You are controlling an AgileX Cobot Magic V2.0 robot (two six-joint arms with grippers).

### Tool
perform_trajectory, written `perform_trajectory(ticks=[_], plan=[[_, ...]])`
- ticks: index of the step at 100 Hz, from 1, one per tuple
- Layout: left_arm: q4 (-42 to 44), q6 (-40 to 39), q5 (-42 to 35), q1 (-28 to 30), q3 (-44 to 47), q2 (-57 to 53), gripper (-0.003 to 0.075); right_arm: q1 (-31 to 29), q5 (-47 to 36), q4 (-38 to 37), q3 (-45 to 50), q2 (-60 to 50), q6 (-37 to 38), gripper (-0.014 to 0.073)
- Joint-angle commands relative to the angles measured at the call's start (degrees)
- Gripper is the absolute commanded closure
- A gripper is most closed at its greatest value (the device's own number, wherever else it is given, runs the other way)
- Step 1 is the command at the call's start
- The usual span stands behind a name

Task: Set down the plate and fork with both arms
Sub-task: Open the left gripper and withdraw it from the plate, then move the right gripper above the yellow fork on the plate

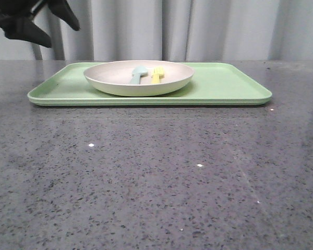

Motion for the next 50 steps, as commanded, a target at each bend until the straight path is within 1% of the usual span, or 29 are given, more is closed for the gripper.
perform_trajectory(ticks=[1,13,21,50], plan=[[3.3,-0.6,1.4,2.2,-1.8,-5.4,0.0296,-0.3,-3.6,0.2,-2.0,0.6,-0.2,0.0137],[10.1,-0.6,4.9,4.5,-1.7,-9.6,0.0297,-0.3,-3.6,0.2,-2.0,0.6,-0.2,0.0137],[14.3,-0.6,5.5,5.4,-0.4,-13.2,0.03,-0.3,-3.6,0.2,-2.0,0.6,-0.2,0.0137],[23.6,-0.6,5.5,10.3,11.0,-28.2,0.03,-0.3,-3.6,0.2,-2.0,0.6,-0.2,0.0137]])
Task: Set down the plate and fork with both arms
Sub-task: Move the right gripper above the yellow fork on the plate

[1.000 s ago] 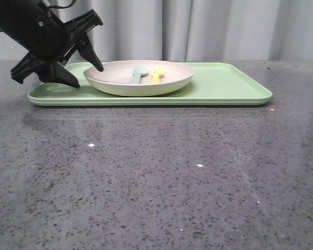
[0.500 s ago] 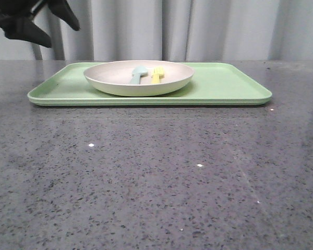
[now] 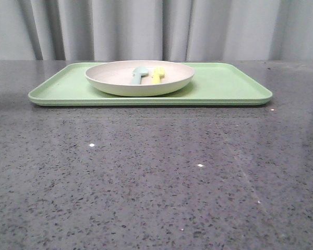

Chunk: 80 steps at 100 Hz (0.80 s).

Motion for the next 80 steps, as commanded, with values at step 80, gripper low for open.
perform_trajectory(ticks=[80], plan=[[9.3,-0.6,4.6,6.2,26.5,-36.8,0.03,-0.3,-4.3,0.2,-2.0,0.6,-0.2,0.0137]])
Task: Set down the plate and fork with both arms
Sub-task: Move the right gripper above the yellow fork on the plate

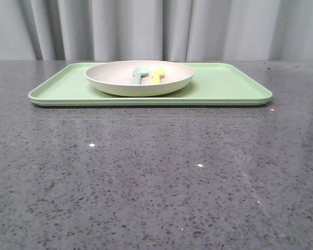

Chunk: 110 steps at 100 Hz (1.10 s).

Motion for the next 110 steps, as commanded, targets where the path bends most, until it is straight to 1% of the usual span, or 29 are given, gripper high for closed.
perform_trajectory(ticks=[1,26,37,48,55,69,88,102,110], plan=[[-0.2,-0.6,-2.9,0.1,-0.8,-1.1,0.03,-0.3,-4.3,0.2,-2.0,0.6,-0.2,0.0137],[-0.2,-0.6,-2.5,0.1,-0.8,-1.2,0.03,-0.3,-6.1,2.1,-3.7,1.5,-0.2,0.0137],[-0.2,-0.6,-2.5,0.1,-0.8,-1.2,0.03,-0.3,-3.3,2.3,-8.4,4.6,-0.2,0.0137],[-0.2,-0.6,-2.5,0.1,-0.8,-1.2,0.03,-0.2,0.5,2.9,-14.5,9.5,-0.2,0.0137],[-0.2,-0.6,-2.5,0.1,-0.8,-1.2,0.03,0.5,1.5,3.8,-18.0,12.7,-0.2,0.0137],[-0.2,-0.6,-2.6,0.1,-0.8,-1.2,0.03,3.3,1.6,5.3,-23.9,19.2,-0.2,0.0137],[-0.2,-0.6,-2.6,0.1,-0.8,-1.2,0.03,8.9,2.8,6.1,-31.8,29.7,0.0,0.0137],[-0.4,-0.6,-2.6,0.1,-0.8,-1.2,0.03,13.0,3.5,5.6,-37.6,37.8,2.3,0.0137],[-0.7,-0.6,-2.6,0.1,-0.8,-1.2,0.03,15.6,3.5,3.9,-40.5,42.4,4.7,0.0137]])
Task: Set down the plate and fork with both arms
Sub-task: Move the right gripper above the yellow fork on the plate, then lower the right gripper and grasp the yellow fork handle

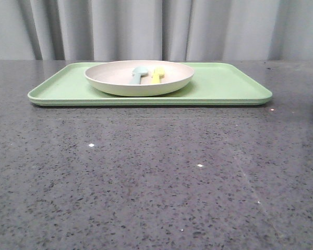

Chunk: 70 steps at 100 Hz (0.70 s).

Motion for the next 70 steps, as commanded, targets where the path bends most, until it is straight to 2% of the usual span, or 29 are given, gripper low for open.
perform_trajectory(ticks=[1,39,49,70], plan=[[-0.8,-0.6,-3.6,0.1,-1.7,0.1,0.03,2.3,-2.6,-1.2,-4.9,2.9,2.4,0.0137],[-1.1,-0.6,-3.6,0.1,-1.7,0.1,0.03,15.8,-2.6,-22.2,-17.7,20.6,24.8,0.0137],[-1.1,-0.6,-3.6,0.1,-1.7,0.1,0.03,17.7,-2.3,-24.5,-20.5,24.8,28.2,0.0137],[-1.1,-0.6,-3.6,0.1,-1.7,0.1,0.03,20.4,-1.8,-24.6,-26.0,32.3,30.3,0.0137]])
